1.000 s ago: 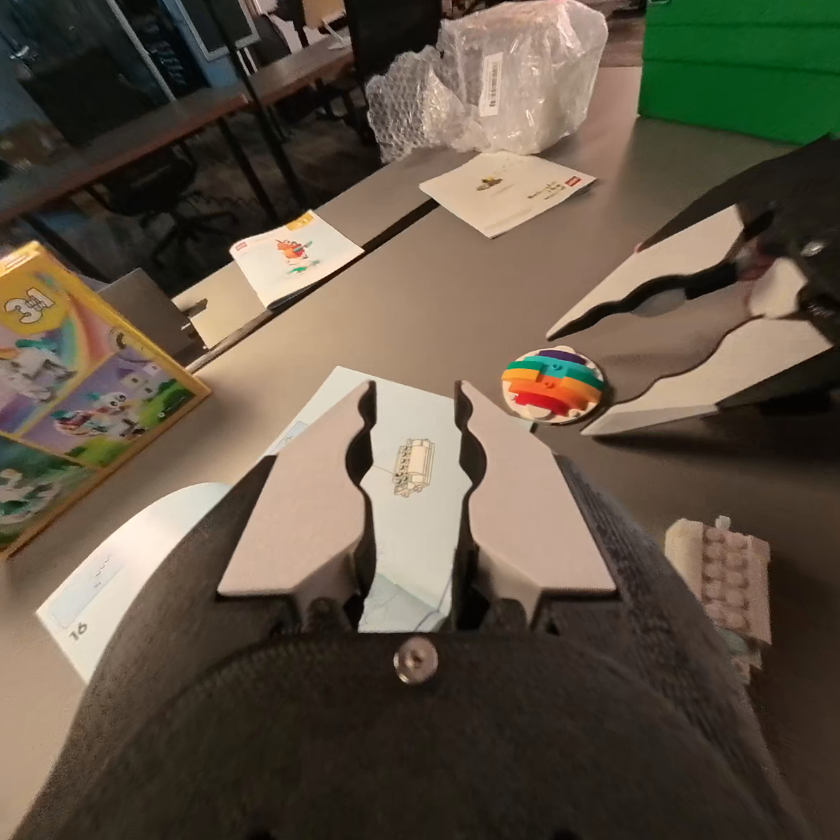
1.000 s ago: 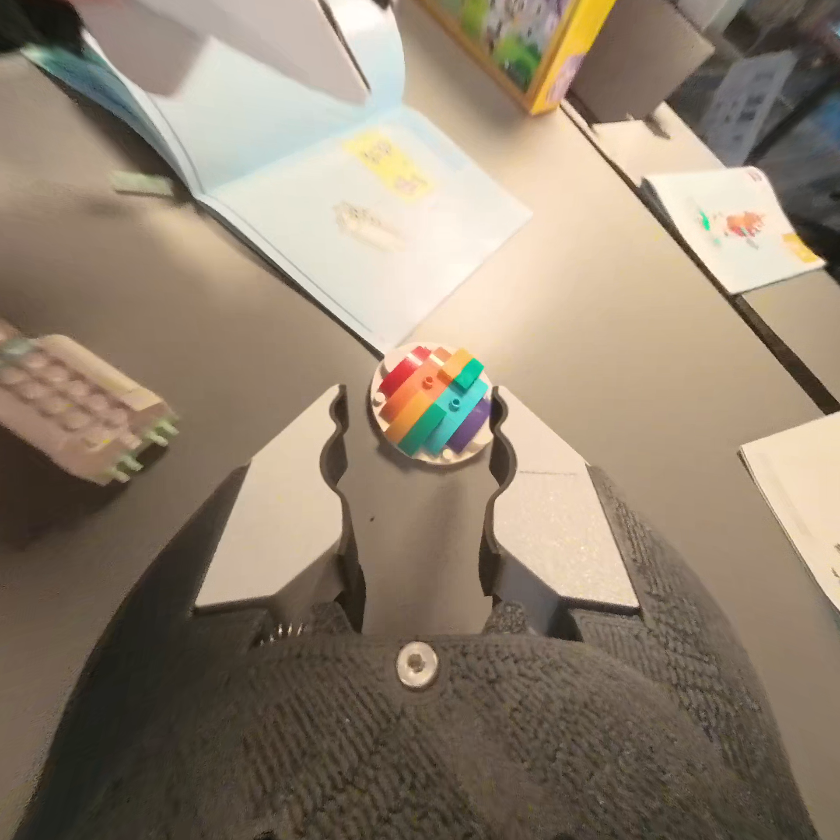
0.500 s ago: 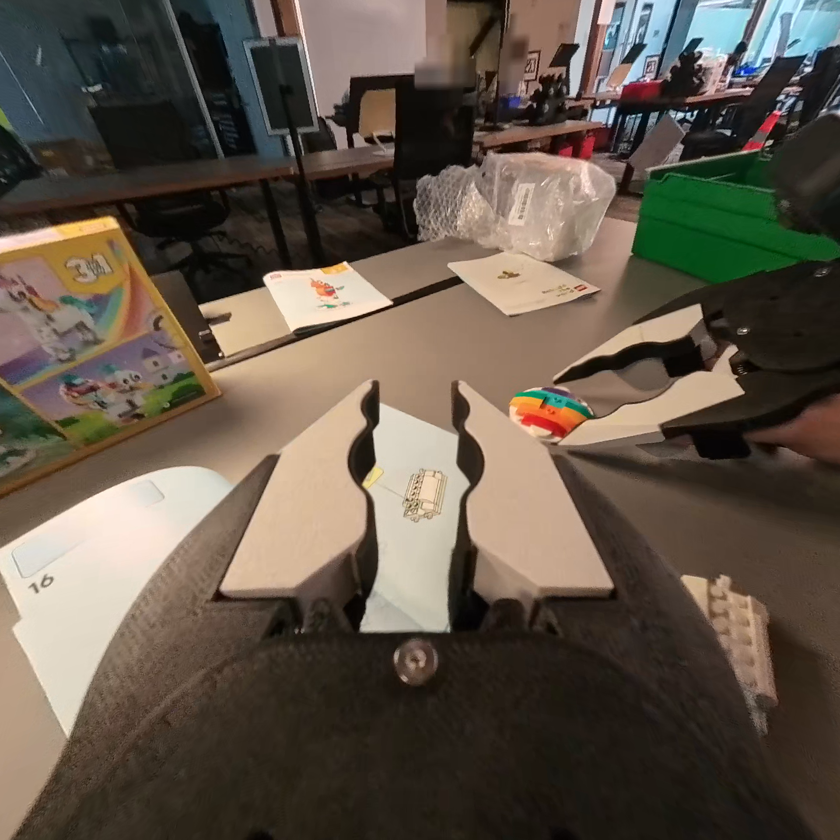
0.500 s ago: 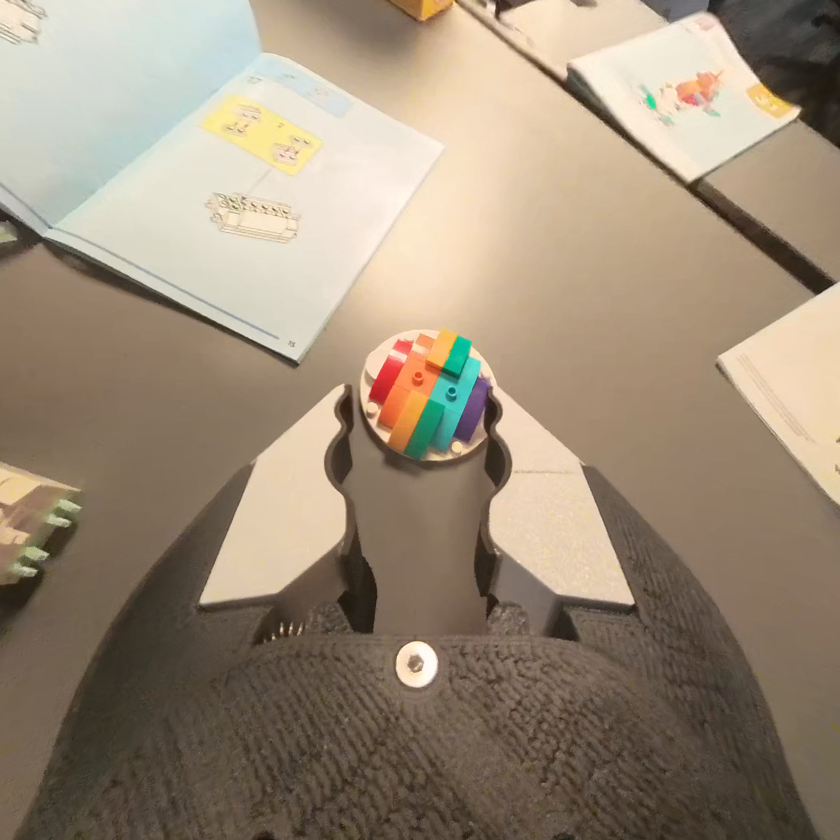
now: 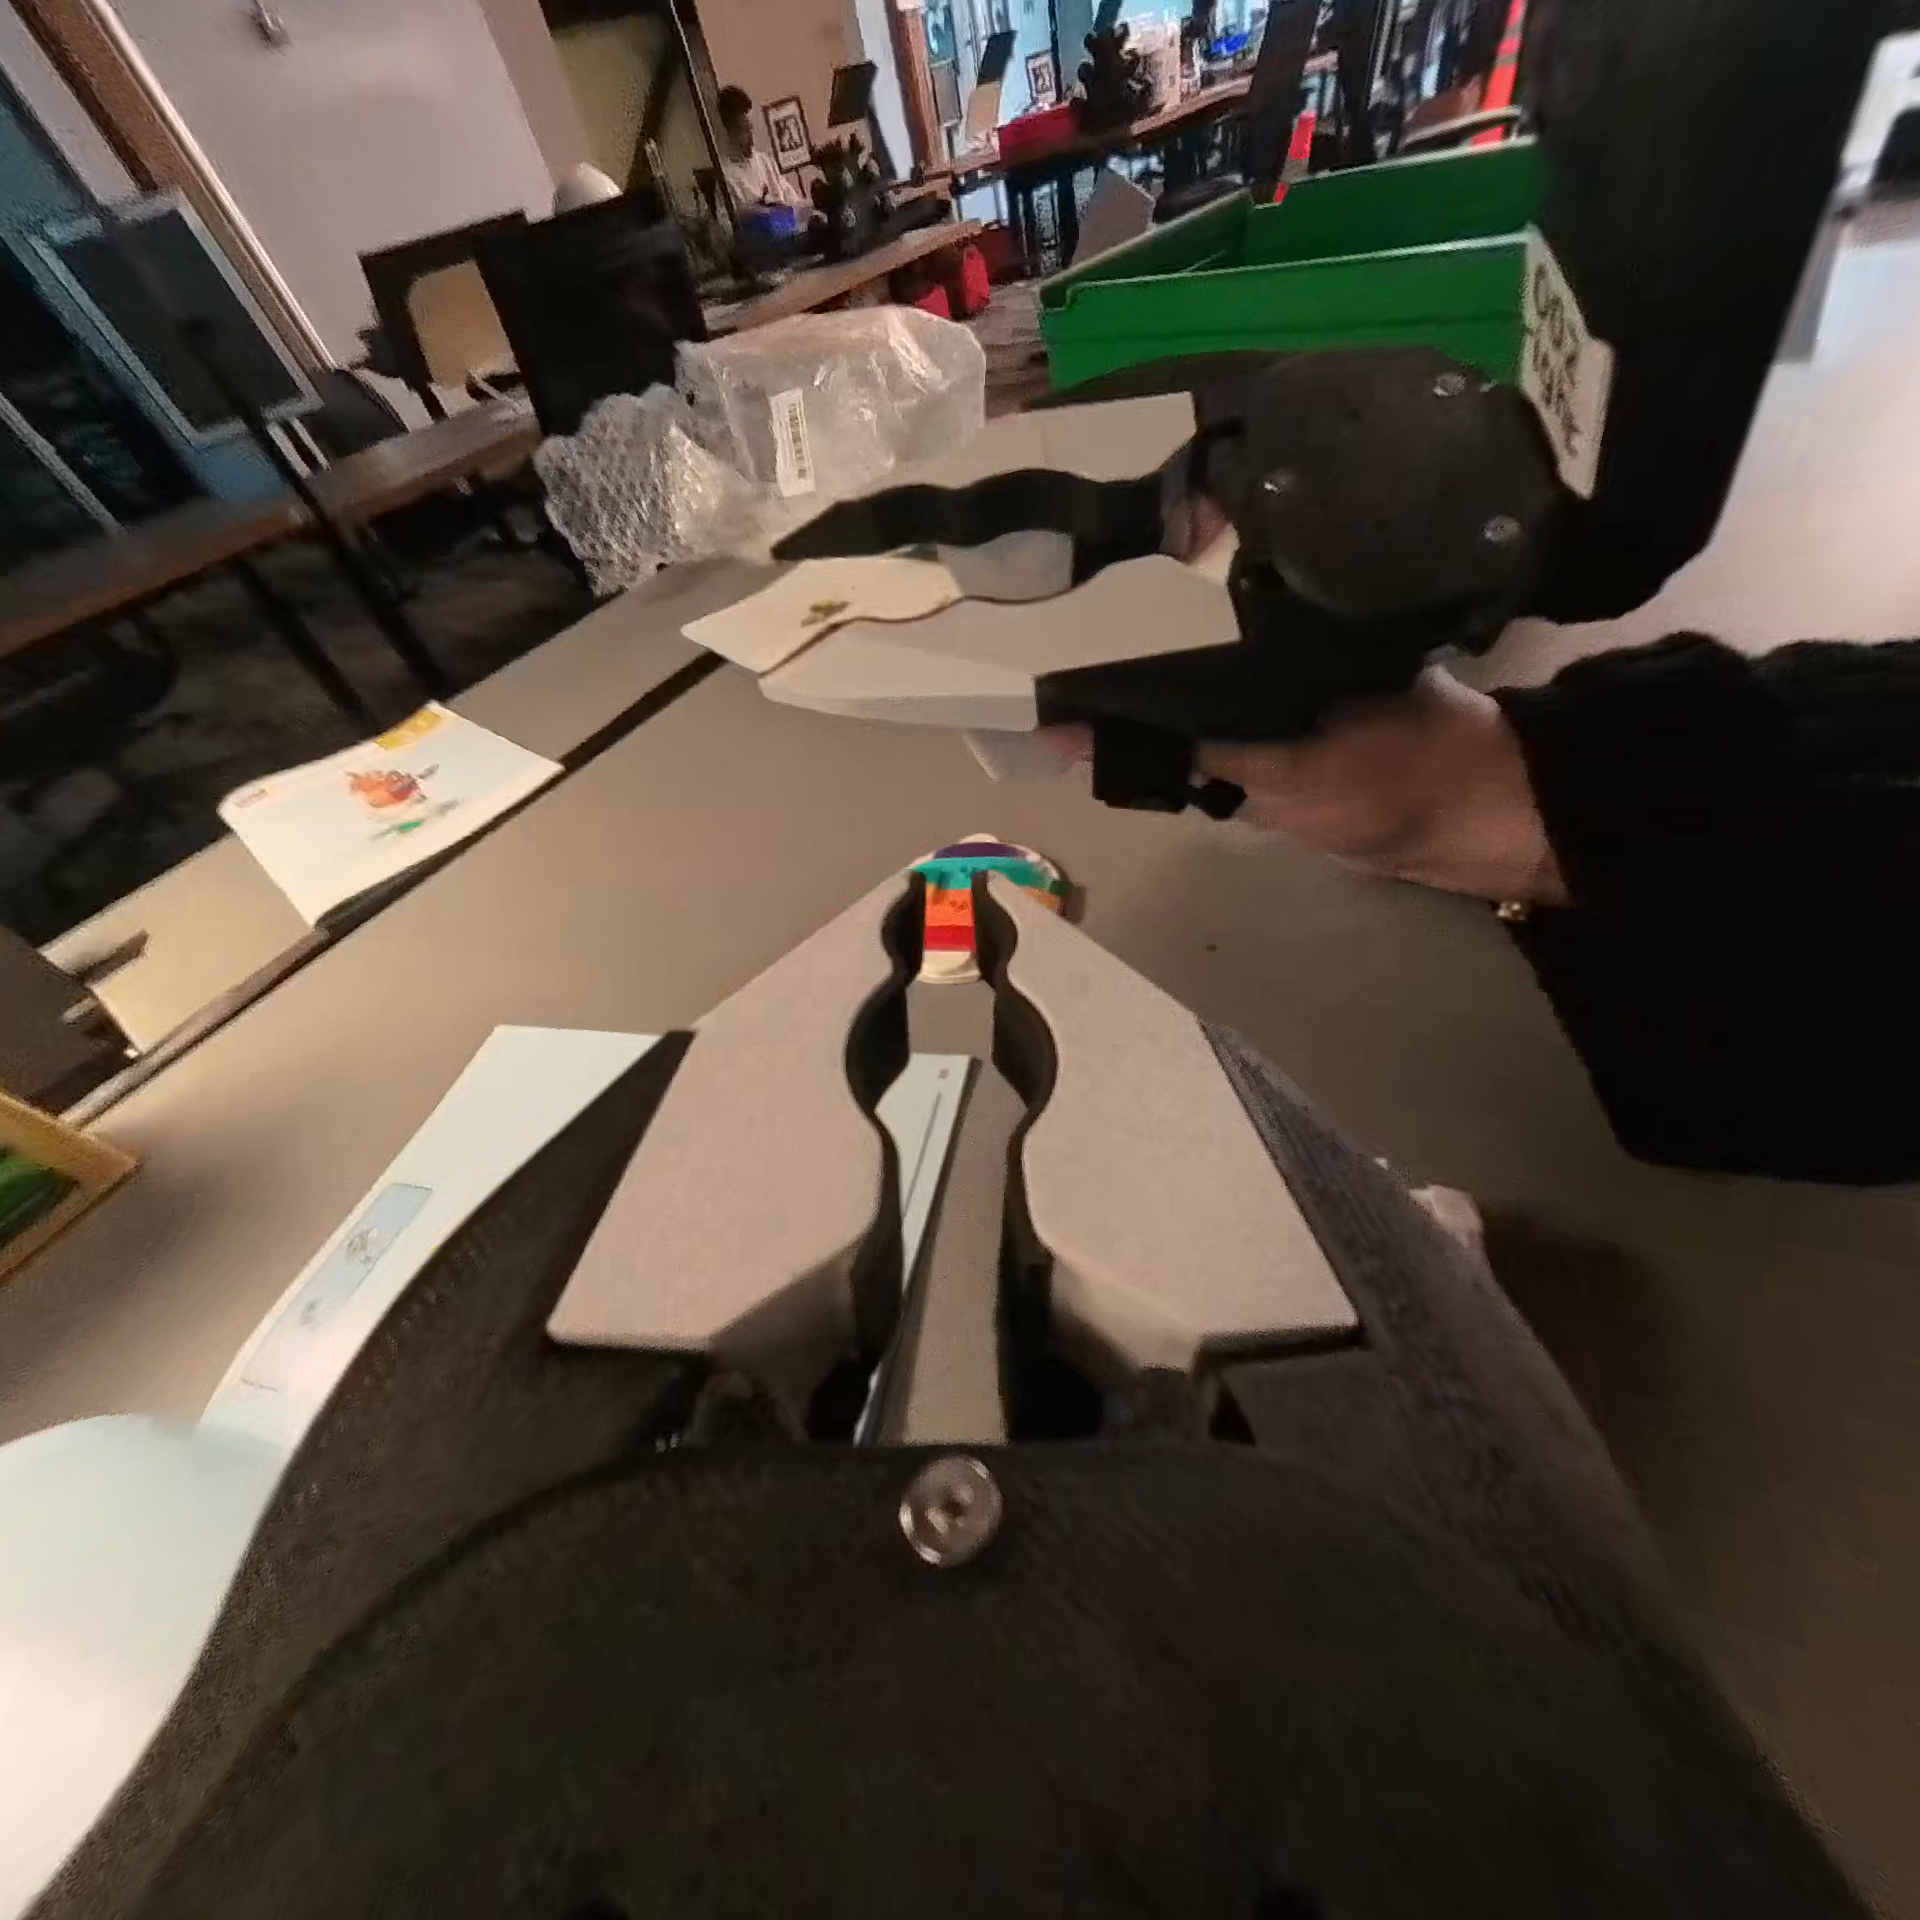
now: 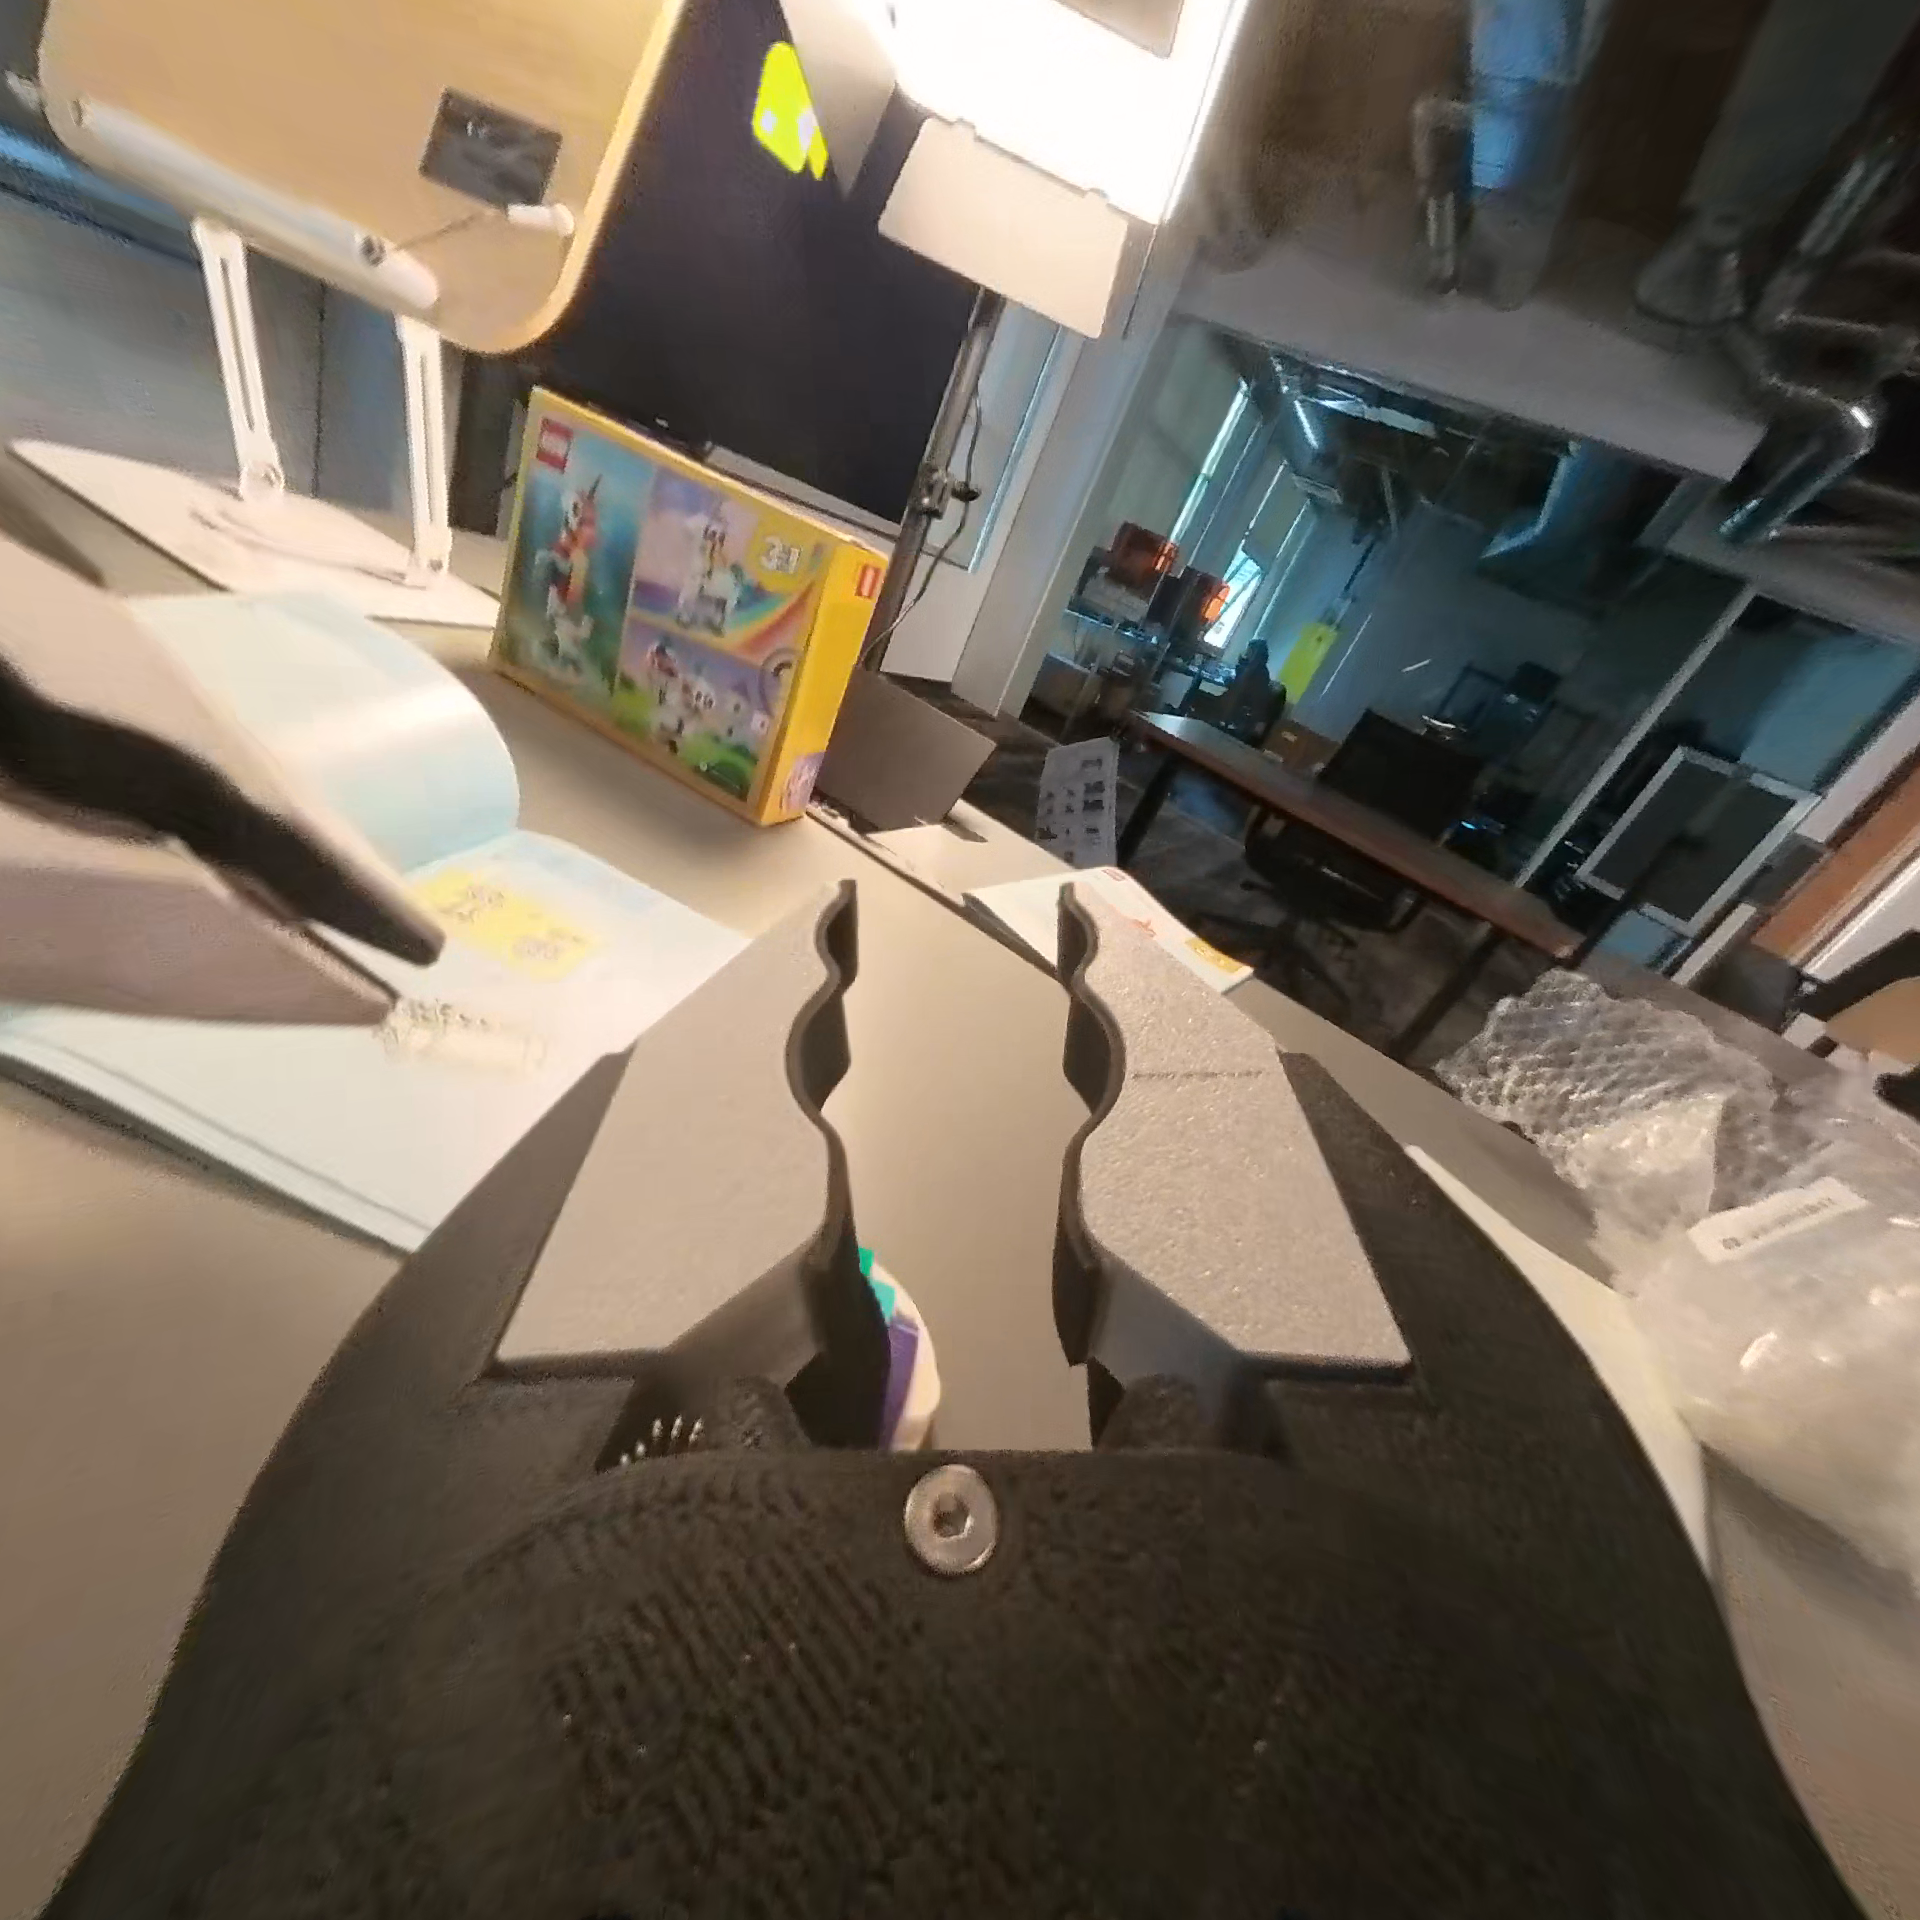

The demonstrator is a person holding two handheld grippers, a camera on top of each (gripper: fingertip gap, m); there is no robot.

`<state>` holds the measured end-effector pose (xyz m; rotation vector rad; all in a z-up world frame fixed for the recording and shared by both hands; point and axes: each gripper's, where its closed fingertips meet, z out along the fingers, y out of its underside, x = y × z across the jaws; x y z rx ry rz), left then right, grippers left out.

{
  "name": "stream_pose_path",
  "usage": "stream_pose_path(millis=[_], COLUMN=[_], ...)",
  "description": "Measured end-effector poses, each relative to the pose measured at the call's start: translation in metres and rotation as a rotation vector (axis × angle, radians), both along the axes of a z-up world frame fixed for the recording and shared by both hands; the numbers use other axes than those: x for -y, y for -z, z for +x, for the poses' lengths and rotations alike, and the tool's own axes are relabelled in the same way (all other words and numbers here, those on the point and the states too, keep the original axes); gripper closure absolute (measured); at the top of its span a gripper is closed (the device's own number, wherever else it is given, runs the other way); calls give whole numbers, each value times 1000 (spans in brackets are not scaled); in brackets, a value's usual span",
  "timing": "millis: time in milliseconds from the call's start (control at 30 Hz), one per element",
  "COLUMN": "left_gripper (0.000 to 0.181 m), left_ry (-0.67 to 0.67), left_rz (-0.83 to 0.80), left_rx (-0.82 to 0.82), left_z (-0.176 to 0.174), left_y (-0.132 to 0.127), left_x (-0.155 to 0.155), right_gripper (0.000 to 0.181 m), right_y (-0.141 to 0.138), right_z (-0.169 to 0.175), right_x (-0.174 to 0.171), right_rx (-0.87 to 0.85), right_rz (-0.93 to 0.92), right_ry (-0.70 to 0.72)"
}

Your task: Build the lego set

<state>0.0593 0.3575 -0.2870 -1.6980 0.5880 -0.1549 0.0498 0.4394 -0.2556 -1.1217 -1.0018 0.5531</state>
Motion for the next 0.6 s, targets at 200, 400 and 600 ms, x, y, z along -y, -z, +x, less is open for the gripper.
stream_pose_path(millis=[200, 400, 600], left_gripper=[167, 166, 167], left_ry=[12, 216, 79], left_rz=[16, -6, -23], left_rx=[-58, 113, 27], left_z=[7, 31, 7], left_y=[4, -1, 8], left_x=[4, 26, 17], right_gripper=[149, 151, 152], right_y=[-4, -5, -6], right_z=[-2, 7, 9], right_x=[7, 1, -1], right_rx=[-22, -77, -102], right_rz=[19, -45, -75], right_ry=[-46, -50, -67])
